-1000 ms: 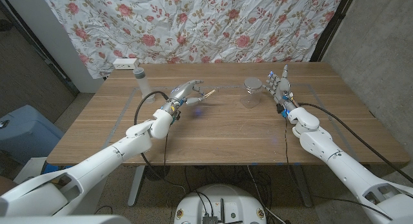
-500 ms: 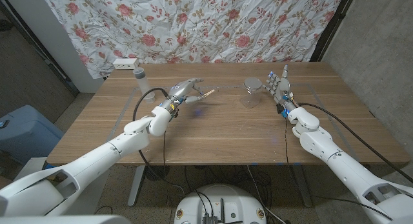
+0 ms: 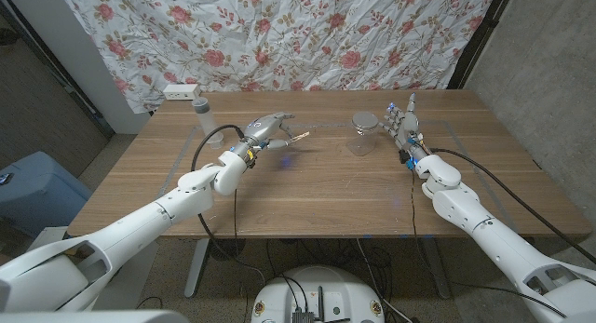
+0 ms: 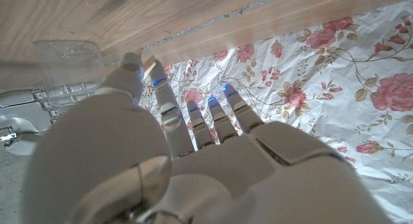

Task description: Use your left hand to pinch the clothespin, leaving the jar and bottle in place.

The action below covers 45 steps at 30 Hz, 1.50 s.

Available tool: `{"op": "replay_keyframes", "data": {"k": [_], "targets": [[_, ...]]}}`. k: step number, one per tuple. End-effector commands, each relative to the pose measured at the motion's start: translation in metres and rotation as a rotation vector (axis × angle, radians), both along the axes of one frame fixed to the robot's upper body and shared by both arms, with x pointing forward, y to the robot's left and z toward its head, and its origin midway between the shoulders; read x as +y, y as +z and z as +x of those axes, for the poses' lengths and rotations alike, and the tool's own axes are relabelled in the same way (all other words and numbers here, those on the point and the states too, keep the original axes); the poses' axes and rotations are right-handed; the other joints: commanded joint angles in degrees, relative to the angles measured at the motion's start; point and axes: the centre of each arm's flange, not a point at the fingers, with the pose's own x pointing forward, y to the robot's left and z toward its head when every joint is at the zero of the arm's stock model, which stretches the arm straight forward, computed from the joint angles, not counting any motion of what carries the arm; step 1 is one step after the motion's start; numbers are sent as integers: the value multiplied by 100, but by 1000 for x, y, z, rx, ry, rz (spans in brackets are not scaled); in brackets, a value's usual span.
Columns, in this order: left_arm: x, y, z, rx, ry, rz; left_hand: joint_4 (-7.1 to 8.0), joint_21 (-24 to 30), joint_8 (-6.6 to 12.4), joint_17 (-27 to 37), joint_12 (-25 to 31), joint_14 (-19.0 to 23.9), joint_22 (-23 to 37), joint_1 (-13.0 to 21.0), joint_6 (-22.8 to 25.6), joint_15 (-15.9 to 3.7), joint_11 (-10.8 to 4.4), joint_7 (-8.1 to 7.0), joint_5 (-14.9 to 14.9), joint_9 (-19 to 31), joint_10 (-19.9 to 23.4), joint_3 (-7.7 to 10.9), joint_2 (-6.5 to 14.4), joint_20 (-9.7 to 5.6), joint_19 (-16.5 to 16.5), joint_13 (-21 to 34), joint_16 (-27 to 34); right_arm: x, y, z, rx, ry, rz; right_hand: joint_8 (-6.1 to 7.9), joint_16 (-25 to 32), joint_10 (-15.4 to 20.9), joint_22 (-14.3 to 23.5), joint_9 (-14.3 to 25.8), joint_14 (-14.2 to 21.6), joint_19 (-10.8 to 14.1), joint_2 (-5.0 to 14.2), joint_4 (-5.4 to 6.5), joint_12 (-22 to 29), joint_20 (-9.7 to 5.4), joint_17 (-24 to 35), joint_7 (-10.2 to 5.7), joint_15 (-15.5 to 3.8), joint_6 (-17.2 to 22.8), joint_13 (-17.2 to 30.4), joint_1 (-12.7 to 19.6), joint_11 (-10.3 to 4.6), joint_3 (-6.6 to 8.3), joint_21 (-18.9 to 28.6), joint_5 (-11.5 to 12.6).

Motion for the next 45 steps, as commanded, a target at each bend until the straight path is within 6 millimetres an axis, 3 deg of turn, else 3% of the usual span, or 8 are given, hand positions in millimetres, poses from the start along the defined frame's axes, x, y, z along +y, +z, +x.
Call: {"op": "replay_keyframes", "data": {"k": [1,14,27,45], "targets": [[-2,2,-2,-29,39,75,-7,-8,23,19,-14,-30,9,-7,-15,-5,29,-7,24,7,-48,-28,25,8,-30,3,-7,0,0,0,0,0,0,33,35,4,28,13,-53,36,412,-2,40,-14,19,-46,-204,-10,11,0,-42,-29,25,33],[-4,5,-9,-57,89,164,-11,-14,17,19,-17,-71,9,-12,-65,-22,28,-28,27,5,-93,-42,44,19,-62,4,-14,0,0,0,0,0,0,33,36,6,28,13,-51,37,410,-2,41,-12,19,-44,-199,-10,11,0,-43,-29,25,32],[-4,-4,-15,-61,114,219,-10,-14,23,19,-16,-84,10,-21,-86,-25,25,-42,30,5,-127,-54,63,23,-77,4,-11,0,0,0,0,0,0,32,38,0,28,13,-47,37,410,-2,39,-11,19,-45,-206,-13,11,-1,-44,-30,25,32],[12,-18,-16,-38,151,250,-11,-8,44,18,0,-78,10,-35,-66,-49,3,-55,30,3,-120,-74,78,16,-78,3,-1,0,0,0,0,0,0,33,34,8,28,13,-57,40,410,-2,42,-16,19,-43,-202,-12,11,-1,-36,-30,26,32]]}}
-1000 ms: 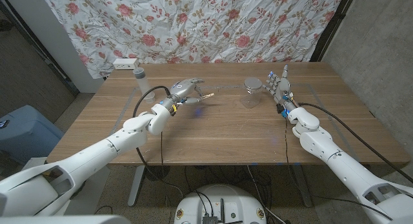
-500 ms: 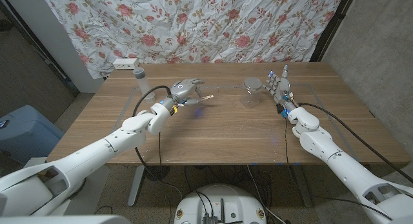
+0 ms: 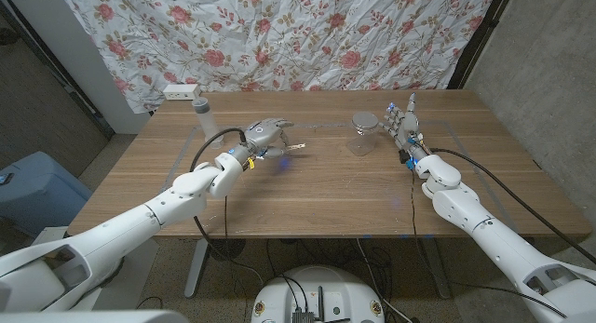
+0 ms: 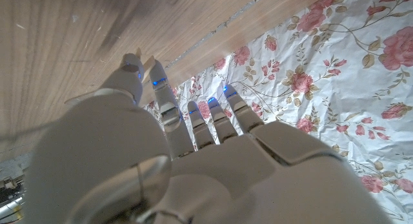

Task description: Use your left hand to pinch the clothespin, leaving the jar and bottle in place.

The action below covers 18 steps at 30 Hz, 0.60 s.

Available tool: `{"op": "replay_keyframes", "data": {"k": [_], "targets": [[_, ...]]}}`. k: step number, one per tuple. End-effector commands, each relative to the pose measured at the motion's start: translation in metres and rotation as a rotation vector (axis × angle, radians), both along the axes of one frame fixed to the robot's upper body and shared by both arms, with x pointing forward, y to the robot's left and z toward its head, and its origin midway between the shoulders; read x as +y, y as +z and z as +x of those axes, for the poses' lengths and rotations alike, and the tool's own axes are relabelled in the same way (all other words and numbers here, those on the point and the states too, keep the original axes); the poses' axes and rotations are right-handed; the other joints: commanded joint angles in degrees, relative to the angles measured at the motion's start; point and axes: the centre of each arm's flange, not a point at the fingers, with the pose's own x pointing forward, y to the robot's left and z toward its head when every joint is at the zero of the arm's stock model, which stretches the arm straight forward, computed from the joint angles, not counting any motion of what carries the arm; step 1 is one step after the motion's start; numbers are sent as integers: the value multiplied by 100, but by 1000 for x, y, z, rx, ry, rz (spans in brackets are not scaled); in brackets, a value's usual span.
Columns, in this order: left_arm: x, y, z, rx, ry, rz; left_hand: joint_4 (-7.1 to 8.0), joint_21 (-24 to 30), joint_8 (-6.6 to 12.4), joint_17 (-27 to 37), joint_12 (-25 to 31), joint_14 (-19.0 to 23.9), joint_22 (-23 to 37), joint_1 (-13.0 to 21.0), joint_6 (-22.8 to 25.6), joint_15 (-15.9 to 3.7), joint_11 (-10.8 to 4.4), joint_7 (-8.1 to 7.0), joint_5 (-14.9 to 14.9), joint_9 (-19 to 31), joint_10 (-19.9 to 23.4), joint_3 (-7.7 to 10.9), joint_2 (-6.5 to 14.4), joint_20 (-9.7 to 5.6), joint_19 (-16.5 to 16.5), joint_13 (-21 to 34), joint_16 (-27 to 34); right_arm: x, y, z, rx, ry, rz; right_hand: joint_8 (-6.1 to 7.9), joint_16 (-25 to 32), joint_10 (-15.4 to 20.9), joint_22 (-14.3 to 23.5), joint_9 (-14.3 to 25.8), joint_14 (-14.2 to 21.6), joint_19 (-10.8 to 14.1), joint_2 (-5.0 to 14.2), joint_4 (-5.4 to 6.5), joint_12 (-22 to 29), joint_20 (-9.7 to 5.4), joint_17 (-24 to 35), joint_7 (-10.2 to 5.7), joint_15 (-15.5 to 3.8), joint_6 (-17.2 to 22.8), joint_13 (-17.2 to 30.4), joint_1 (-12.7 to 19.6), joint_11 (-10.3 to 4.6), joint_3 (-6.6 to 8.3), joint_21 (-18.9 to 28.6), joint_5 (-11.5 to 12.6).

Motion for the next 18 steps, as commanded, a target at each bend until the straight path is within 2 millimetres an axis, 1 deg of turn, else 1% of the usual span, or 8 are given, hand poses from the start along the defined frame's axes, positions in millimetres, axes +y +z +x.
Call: {"op": "replay_keyframes", "data": {"k": [1,18], "targets": [[8,-9,1,13,29,23,-11,-8,47,18,0,-14,11,10,-12,-71,-9,-4,32,27,-8,-29,34,-6,-17,3,-1,0,0,0,0,0,0,33,34,5,28,13,-57,40,410,-2,41,-15,19,-42,-202,-10,11,0,-38,-30,26,32],[10,-20,10,14,55,37,-16,-6,66,17,14,-9,10,1,24,-77,-15,-8,31,25,14,-47,39,-12,-22,3,2,0,0,0,0,0,0,34,35,6,28,13,-55,38,412,-2,41,-12,19,-46,-200,-7,11,0,-42,-29,26,32]]}}
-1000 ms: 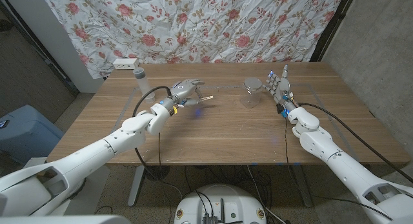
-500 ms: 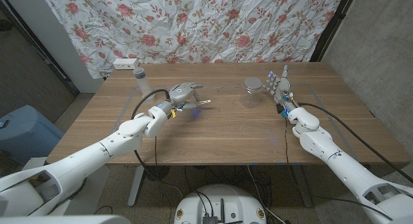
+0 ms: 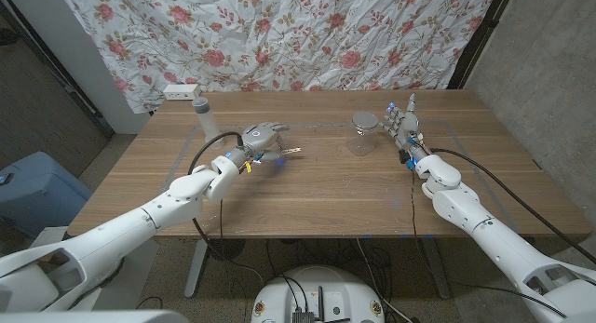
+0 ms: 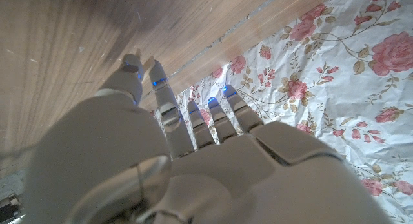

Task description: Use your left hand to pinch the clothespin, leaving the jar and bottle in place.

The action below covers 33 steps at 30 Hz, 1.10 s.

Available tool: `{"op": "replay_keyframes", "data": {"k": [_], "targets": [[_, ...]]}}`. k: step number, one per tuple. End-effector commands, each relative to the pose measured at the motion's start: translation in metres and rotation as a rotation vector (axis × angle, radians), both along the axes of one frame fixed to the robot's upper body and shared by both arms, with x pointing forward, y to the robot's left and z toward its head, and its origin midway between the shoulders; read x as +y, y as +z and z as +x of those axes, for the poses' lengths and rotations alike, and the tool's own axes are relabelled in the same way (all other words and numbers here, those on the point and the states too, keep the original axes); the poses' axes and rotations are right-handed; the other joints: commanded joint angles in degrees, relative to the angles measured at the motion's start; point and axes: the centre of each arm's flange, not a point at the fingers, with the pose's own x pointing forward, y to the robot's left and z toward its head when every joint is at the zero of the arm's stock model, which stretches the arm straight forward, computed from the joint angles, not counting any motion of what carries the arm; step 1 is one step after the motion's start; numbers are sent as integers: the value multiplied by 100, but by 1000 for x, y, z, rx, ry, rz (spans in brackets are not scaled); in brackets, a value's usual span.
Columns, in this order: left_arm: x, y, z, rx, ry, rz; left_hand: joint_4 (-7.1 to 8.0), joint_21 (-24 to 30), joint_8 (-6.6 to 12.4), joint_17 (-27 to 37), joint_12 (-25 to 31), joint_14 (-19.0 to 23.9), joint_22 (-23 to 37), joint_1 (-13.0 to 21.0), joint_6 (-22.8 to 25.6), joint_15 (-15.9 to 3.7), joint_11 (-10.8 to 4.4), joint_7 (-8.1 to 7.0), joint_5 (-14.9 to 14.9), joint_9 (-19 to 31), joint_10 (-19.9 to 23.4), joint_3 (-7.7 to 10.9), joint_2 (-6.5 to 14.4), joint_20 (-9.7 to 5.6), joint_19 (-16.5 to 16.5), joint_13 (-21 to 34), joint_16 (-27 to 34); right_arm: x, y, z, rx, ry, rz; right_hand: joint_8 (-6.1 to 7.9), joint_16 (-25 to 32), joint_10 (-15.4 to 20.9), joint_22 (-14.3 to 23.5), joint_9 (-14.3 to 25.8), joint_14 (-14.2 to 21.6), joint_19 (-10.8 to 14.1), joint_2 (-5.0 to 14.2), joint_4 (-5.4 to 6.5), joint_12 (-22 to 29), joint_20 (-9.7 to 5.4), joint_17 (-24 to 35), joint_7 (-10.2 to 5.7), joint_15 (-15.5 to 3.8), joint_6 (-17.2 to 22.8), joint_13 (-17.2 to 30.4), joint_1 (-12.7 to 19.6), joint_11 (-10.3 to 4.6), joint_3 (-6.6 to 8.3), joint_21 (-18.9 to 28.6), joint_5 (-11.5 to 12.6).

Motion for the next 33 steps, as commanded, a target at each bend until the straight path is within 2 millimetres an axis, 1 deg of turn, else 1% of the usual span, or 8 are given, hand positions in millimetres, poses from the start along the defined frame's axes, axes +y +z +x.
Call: {"op": "replay_keyframes", "data": {"k": [1,9,22,26,28,29,33], "targets": [[1,-10,6,6,18,14,7,-7,42,17,15,-8,10,0,25,-81,-14,-12,32,32,16,-24,39,-13,-25,3,3,0,0,0,0,0,0,33,34,4,28,13,-56,38,412,-2,41,-12,19,-48,-203,-10,11,0,-41,-29,25,32],[-1,-12,7,13,19,15,5,-8,43,17,17,-7,10,-4,25,-84,-24,-14,32,31,22,-31,40,-9,-32,3,3,0,0,0,0,0,0,33,35,8,28,13,-53,39,412,-2,42,-15,19,-47,-193,-11,11,0,-45,-29,26,32],[-6,-18,8,32,52,57,7,-15,16,17,10,-26,9,-19,-52,-64,8,-35,31,30,-2,-51,42,-5,-61,4,-3,0,0,0,0,0,0,34,35,6,28,13,-53,39,412,-2,41,-16,19,-41,-199,-9,11,0,-46,-29,26,32],[-6,-18,8,42,62,62,9,-19,-8,18,-3,-43,9,-30,-129,-54,16,-12,30,29,-41,-62,41,3,-80,4,-7,0,0,0,0,0,0,33,35,4,28,13,-54,38,412,-2,40,-16,19,-46,-204,-12,11,0,-40,-29,26,32],[-6,-18,8,43,63,64,11,-20,-39,18,-14,-87,9,-44,-236,-33,64,-4,28,27,-88,-76,37,1,-95,5,-18,0,0,0,0,0,0,34,37,7,28,13,-50,40,412,-2,41,-16,19,-44,-204,-8,11,0,-39,-29,26,32],[-6,-18,8,45,65,65,12,-25,-59,19,-25,-118,9,-53,-327,-20,116,20,27,24,-137,-86,36,14,-117,5,-23,0,0,0,0,0,0,33,37,6,28,13,-50,40,412,-2,41,-16,19,-45,-197,-11,11,0,-39,-29,26,32],[-6,-17,7,44,71,65,14,-40,-72,20,-36,-190,8,-67,-429,23,138,12,27,21,-207,-100,36,34,-178,6,-34,0,0,0,0,-3,2,34,38,6,28,13,-47,39,412,-2,41,-13,19,-47,-207,-8,11,0,-50,-29,26,32]]}}
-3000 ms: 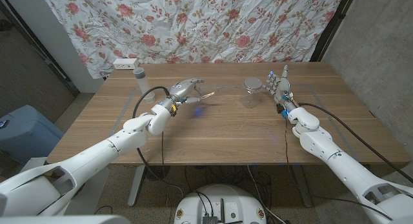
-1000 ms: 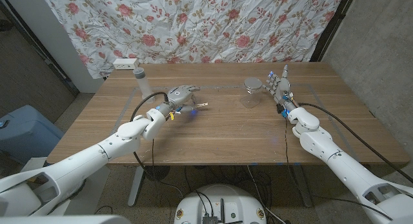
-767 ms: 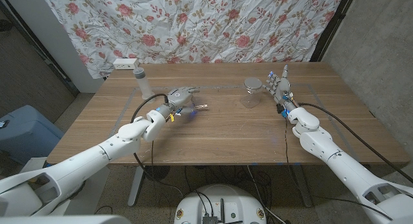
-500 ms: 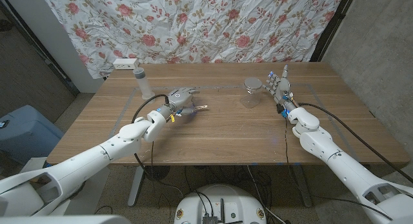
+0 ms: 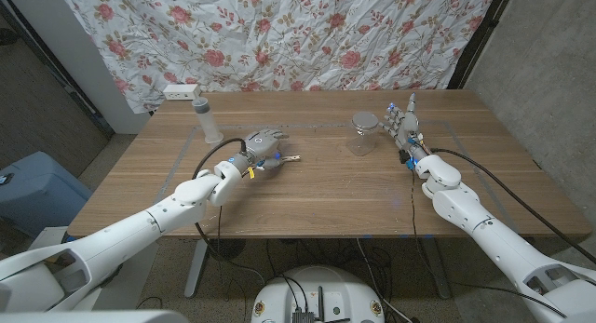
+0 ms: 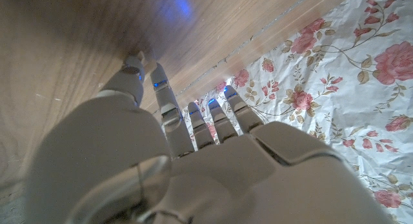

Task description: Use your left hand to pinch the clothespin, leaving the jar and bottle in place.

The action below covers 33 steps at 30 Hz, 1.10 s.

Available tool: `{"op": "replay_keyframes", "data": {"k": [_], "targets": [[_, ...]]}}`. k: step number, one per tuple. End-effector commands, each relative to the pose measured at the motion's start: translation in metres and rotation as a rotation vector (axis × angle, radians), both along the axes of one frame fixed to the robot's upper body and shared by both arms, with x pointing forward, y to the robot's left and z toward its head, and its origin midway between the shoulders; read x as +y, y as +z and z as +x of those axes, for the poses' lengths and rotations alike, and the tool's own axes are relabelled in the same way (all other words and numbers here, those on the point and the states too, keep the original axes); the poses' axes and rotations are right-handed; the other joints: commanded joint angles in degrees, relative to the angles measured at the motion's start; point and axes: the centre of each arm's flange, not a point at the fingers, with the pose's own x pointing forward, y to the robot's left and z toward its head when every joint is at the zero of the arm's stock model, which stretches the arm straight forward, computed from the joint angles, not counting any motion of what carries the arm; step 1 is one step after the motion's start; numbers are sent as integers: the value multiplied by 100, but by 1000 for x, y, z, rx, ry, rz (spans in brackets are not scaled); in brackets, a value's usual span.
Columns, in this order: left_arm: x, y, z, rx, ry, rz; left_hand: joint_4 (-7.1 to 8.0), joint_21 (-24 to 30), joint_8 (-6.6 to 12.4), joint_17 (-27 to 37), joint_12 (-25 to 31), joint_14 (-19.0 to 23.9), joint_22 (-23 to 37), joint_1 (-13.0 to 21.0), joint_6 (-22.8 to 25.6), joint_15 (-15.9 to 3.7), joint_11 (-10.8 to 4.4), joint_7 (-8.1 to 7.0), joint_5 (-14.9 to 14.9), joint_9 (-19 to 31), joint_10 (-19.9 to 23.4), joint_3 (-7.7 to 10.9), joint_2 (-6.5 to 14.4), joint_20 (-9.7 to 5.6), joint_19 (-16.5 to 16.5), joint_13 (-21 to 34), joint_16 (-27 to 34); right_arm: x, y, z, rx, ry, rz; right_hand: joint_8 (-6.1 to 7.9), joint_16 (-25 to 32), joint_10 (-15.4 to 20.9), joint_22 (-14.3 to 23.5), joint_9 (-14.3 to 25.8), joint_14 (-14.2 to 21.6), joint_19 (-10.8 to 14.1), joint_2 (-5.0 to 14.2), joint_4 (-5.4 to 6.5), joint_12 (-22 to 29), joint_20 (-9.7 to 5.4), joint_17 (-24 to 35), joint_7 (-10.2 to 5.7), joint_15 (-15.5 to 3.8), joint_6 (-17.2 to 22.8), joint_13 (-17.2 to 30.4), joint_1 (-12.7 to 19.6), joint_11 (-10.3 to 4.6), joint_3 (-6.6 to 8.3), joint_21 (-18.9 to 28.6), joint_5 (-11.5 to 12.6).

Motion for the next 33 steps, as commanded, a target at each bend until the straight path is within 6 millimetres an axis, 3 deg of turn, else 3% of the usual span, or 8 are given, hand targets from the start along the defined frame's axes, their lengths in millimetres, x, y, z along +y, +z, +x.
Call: {"op": "replay_keyframes", "data": {"k": [1,22,33], "targets": [[-1,0,-1,9,22,10,-9,-44,-35,21,-13,-85,8,-51,-173,35,37,4,30,1,-87,-35,10,10,-101,6,-5,0,0,0,0,-2,2,34,38,4,28,13,-47,40,412,-2,40,-13,19,-47,-207,-8,11,0,-52,-29,26,32],[0,11,-9,27,34,36,47,-78,-88,31,-24,-528,5,-413,-1281,234,245,166,-27,-31,-576,-263,-164,127,-475,16,-15,0,0,0,0,1,0,37,34,8,28,13,-57,39,411,-2,42,-15,19,-42,-205,-2,11,0,-41,-29,26,32],[2,16,-13,35,24,39,67,-99,-63,35,-23,-779,1,-583,-1628,342,358,238,-39,-44,-825,-341,-217,201,-736,18,-18,0,0,0,0,-2,2,35,34,5,28,13,-55,39,411,-2,41,-14,19,-44,-198,-6,11,0,-45,-29,26,32]]}}
